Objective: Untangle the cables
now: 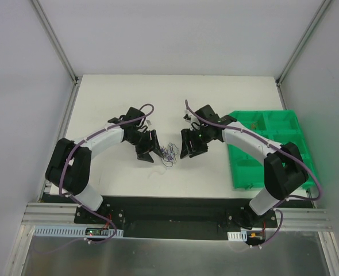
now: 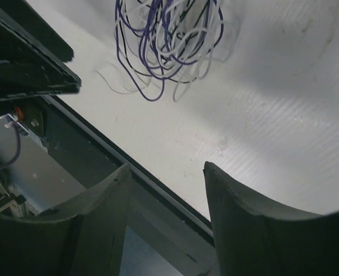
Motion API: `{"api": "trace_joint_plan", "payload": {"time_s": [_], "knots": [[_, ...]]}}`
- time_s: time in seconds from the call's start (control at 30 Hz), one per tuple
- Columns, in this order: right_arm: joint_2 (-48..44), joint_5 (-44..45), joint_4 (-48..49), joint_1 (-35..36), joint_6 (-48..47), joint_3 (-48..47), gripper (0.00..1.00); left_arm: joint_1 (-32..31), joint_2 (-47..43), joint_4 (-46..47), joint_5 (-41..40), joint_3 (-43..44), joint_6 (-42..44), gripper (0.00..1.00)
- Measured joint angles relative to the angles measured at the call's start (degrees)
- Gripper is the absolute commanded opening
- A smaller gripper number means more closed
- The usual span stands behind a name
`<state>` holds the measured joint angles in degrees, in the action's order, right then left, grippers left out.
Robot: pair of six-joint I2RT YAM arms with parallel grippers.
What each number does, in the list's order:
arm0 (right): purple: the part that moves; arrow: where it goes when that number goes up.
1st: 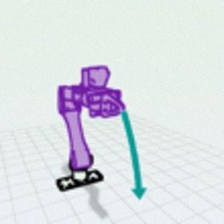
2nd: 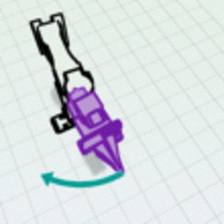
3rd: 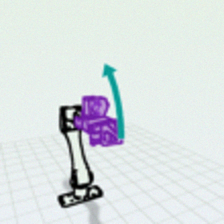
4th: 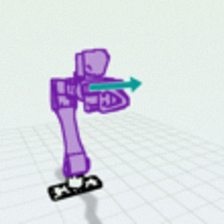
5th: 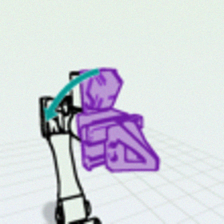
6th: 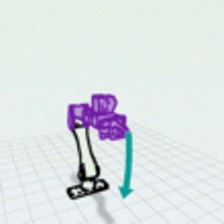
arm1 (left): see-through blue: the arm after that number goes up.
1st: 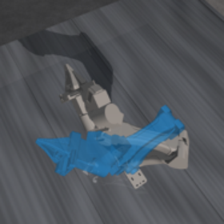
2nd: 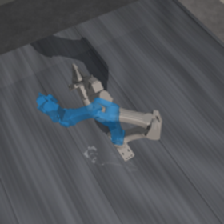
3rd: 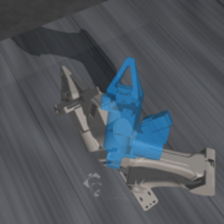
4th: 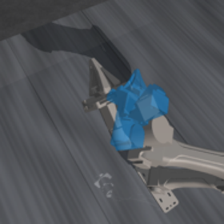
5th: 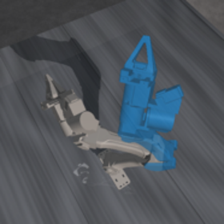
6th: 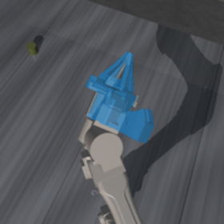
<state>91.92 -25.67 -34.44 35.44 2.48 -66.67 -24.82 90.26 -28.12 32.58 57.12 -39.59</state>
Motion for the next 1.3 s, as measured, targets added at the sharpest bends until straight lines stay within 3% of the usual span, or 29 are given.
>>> {"api": "trace_joint_plan", "payload": {"time_s": [0.17, 0.27, 0.53, 0.73, 0.87, 0.93, 1.03, 1.07, 1.17, 1.3], "knots": [[1.5, -2.1, 3.3, -0.6, 1.6, -0.1, 0.55, -1.6, 3.5, 0.3, 1.6, -0.1, 2.2, 0.65], [1.1, -1.8, 3.1, -0.8, 1.2, -0.2, 0.55, -4.5, 4.2, 0.0, 0.7, -0.1, 5.3, 0.66], [-6.8, -0.2, 2.9, -2.3, 0.9, 3.9, 0.55, -10.1, 10.1, -1.2, -1.5, 0.0, 12.5, 0.47], [-6.5, -0.2, 3.7, -2.9, 1.9, 5.3, 0.55, -10.9, 11.4, -2.4, -1.8, 0.5, 13.3, 0.53], [-6.5, -0.2, 4.3, -2.9, 2.6, 5.7, 0.55, -11.2, 9.4, -2.6, -4.8, 0.6, 13.3, 0.42], [-6.5, -0.3, 4.6, -2.9, 2.8, 5.7, 0.55, -11.2, 6.4, -2.4, -7.5, 0.2, 12.8, 0.49], [-6.5, -0.3, 4.6, -2.9, 2.9, 5.7, 0.55, -11.2, -0.6, -2.0, -11.3, -1.2, 12.6, 0.73], [-6.5, -0.3, 4.7, -2.9, 2.9, 5.7, 0.55, -11.2, -2.6, -1.9, -12.5, -1.5, 12.8, 0.75], [-6.5, -0.3, 4.6, -3.0, 2.8, 5.7, 0.54, -10.8, -4.7, -0.7, -13.3, -1.2, 13.3, 0.72], [-6.5, -0.3, 4.7, -3.1, 2.9, 5.9, 0.54, -8.7, 3.8, 0.2, -7.6, 1.2, 13.4, 0.62]]}}
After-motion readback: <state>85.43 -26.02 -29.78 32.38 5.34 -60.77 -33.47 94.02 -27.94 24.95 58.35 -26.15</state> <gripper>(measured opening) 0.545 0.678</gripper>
